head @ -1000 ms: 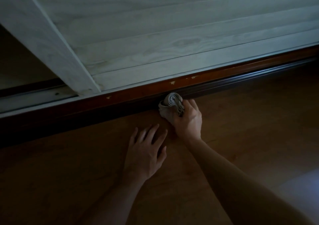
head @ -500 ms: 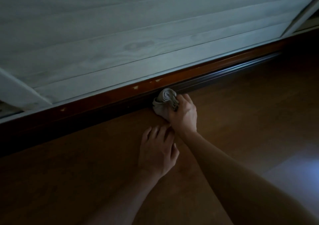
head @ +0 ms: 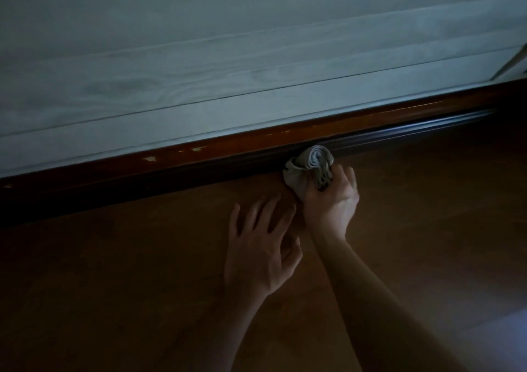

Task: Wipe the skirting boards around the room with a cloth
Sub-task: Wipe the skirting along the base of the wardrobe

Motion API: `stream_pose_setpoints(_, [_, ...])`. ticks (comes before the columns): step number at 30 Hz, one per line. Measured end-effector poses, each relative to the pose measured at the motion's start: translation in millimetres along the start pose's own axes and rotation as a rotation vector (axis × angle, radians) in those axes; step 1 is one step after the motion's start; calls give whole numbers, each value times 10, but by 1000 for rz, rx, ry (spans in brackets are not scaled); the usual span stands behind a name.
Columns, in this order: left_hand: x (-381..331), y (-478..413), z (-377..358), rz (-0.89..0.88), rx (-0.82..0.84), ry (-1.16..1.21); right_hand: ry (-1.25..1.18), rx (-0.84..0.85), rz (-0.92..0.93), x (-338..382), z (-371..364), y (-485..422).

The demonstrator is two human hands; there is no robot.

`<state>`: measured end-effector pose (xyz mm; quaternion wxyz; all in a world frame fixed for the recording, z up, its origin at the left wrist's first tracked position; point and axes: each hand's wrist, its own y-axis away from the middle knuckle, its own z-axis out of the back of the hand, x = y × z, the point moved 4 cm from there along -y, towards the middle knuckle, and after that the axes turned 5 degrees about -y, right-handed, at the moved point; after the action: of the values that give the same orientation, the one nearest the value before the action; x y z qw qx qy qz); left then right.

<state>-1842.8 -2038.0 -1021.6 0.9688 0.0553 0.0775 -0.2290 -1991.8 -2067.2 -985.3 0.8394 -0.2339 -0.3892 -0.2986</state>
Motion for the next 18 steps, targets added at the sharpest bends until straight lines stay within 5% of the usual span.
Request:
stream_pose_setpoints(4, [-11,-8,-1,6,13,-26,-23,117,106,-28,10,-55])
stream_pose_setpoints(8, [-17,-18,-3,21,64,-59,-51,20,-11,-167,122,-190])
stream_pose_setpoints(13, [-37,-29,4,34,98,-92,-47,189,89,-143,89,-197])
stream_pose_setpoints(18, [-21,-43,-3,32,89,-103,-29,55,36,-286,219,-337])
